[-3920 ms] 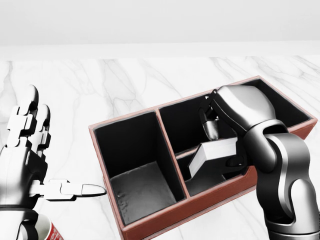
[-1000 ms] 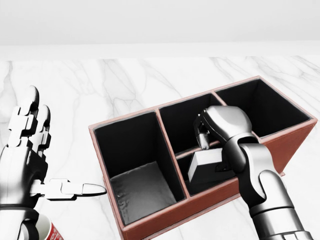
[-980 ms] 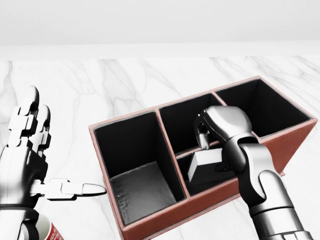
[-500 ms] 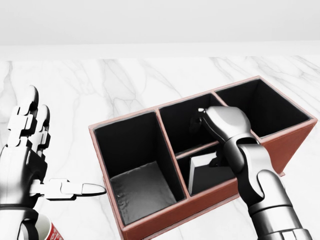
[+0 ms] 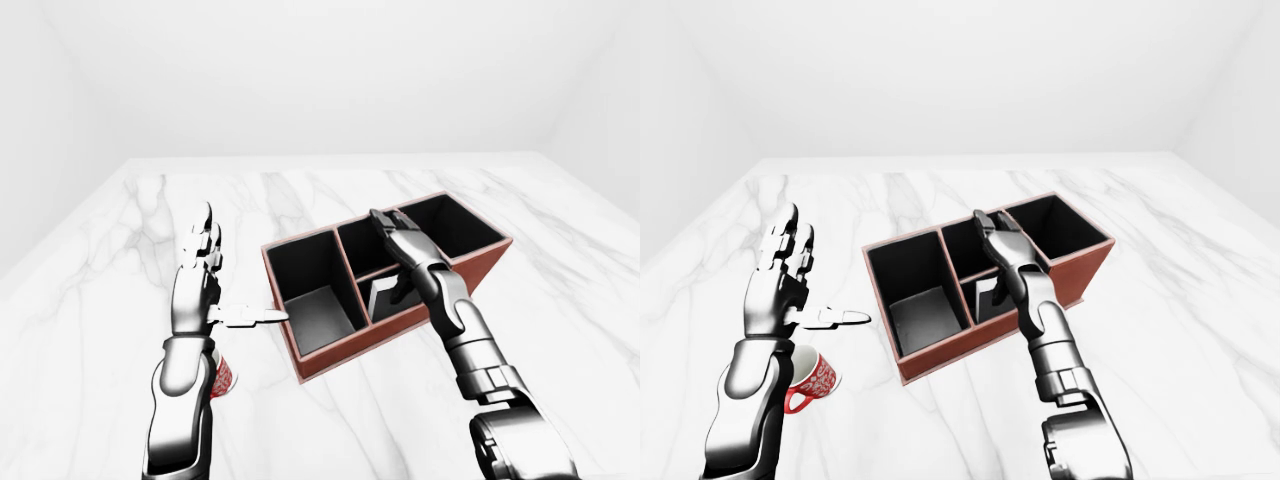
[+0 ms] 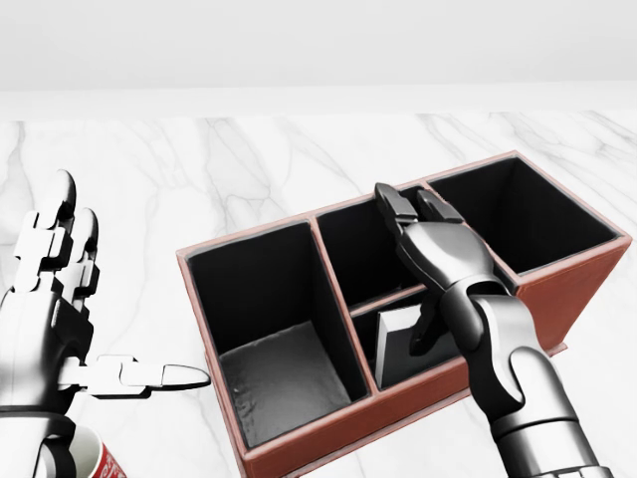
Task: Pick up the book and place it in the back compartment of the caddy.
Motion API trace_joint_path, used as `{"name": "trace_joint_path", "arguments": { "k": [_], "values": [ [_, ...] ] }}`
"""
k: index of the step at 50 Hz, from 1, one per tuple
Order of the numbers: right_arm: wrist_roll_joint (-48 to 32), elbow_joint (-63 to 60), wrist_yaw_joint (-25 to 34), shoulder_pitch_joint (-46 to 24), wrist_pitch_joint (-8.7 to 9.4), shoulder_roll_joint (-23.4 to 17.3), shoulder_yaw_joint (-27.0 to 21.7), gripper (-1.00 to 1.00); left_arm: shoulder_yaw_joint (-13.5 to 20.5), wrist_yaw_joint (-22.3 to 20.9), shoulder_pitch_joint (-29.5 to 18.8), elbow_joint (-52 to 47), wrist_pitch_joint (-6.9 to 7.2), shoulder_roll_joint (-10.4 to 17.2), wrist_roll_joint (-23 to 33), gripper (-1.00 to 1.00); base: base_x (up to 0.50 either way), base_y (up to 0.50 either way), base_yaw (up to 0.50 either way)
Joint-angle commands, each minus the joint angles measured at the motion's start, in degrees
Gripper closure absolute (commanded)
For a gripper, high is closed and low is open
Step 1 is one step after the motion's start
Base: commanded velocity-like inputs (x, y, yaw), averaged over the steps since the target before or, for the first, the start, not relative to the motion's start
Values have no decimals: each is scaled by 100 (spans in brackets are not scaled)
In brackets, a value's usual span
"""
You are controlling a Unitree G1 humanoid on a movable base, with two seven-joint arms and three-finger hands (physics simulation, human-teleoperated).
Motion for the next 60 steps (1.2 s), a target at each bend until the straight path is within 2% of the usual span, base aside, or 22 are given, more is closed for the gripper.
{"name": "trace_joint_path", "arguments": {
  "k": [1, 11, 13, 20, 28, 38, 60],
  "values": [
    [-21, -656, -41, 160, 153, -45, -256, -100, -13, 4, 12, 0, 0, -6, 14, -100, 0, 0, 0],
    [292, -1495, 280, 530, 427, 32, -357, -100, -27, 10, 14, 38, 0, -12, 22, -100, 0, 0, 0],
    [373, -1832, 452, 615, 560, 48, -396, -100, -30, 9, 14, 15, 0, -11, 23, -100, 0, 0, 0],
    [409, -2531, 736, 853, 749, 67, -440, -100, -31, 7, 18, -4, 0, -12, 25, -100, 0, 0, 0],
    [656, -3098, 736, 1136, 768, 151, -520, -100, -12, 1, 17, -49, 0, -8, 13, -100, 0, 0, 0],
    [981, -4298, 1004, 1739, 768, 271, -650, -100, -14, 10, 27, -20, 0, -10, 17, -100, 0, 0, 0],
    [1870, -5610, 1000, 2635, 768, 530, -817, -100, -40, 17, 44, -79, 0, -23, 106, -100, 0, 0, 0]
  ]
}}
